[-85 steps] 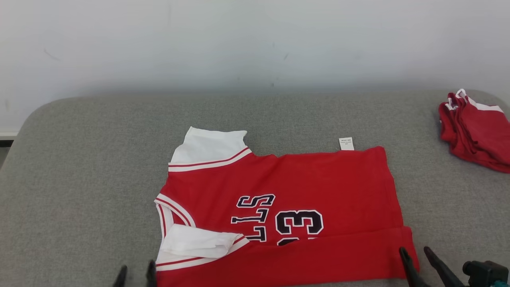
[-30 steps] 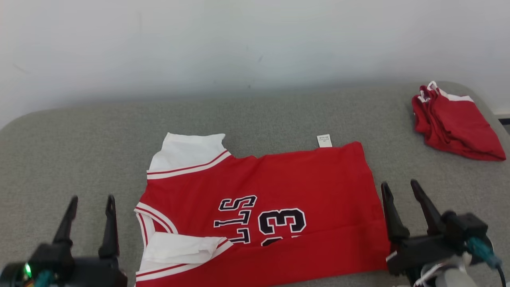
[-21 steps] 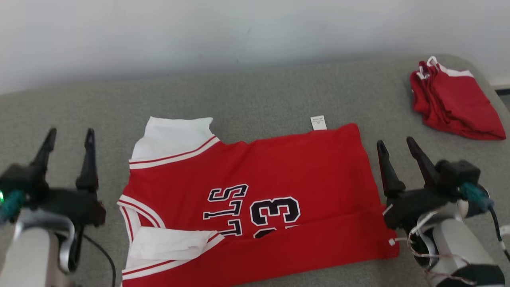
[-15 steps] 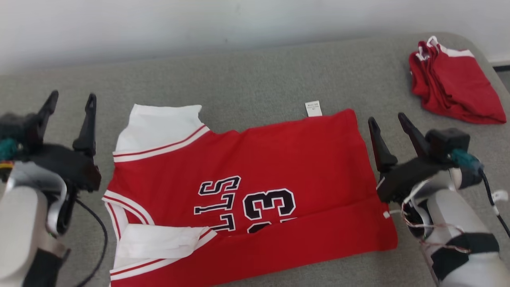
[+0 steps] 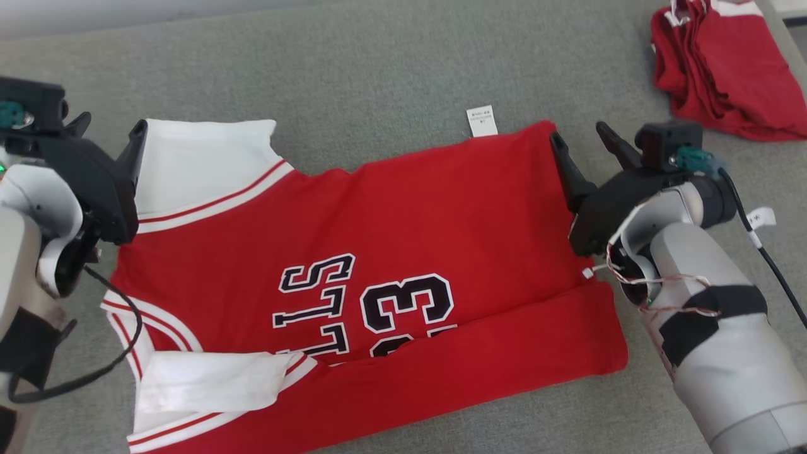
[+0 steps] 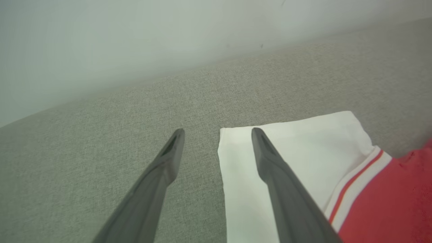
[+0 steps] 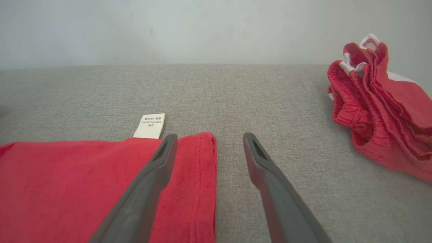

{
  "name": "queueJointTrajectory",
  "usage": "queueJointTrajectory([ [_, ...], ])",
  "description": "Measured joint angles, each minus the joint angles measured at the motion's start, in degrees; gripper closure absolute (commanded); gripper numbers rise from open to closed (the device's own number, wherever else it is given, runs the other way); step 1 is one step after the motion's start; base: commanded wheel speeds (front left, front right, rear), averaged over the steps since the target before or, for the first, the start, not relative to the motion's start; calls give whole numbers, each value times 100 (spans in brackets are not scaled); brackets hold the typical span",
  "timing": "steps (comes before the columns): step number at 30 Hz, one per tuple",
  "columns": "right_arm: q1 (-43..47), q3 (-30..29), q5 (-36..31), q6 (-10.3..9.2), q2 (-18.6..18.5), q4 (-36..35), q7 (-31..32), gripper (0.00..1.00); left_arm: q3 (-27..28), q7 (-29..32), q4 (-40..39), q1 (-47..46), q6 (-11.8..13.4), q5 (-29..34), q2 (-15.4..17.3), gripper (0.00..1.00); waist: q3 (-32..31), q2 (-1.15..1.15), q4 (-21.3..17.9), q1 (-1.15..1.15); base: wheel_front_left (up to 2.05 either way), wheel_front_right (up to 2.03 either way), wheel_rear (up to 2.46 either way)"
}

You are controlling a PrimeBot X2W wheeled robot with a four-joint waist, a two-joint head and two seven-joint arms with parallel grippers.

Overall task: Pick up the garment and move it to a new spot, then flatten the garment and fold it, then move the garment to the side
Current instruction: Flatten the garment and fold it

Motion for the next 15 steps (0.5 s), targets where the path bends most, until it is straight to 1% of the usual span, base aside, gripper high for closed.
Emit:
queueJointTrajectory([
  [5, -366, 208, 87, 0, 98, 368, 41, 0, -436, 387, 223, -360, 0, -298, 93, 0, 202, 0, -83, 0, 0, 0, 0],
  [10, -661, 416, 230, 0, 250, 686, 119, 0, -750, 548, 465, -614, 0, -505, 175, 0, 335, 0, -148, -1, 0, 0, 0],
  [15, -933, 619, 375, 0, 349, 970, 243, 0, -1032, 566, 664, -856, 0, -597, 237, 0, 443, 0, -200, -1, 0, 0, 0],
])
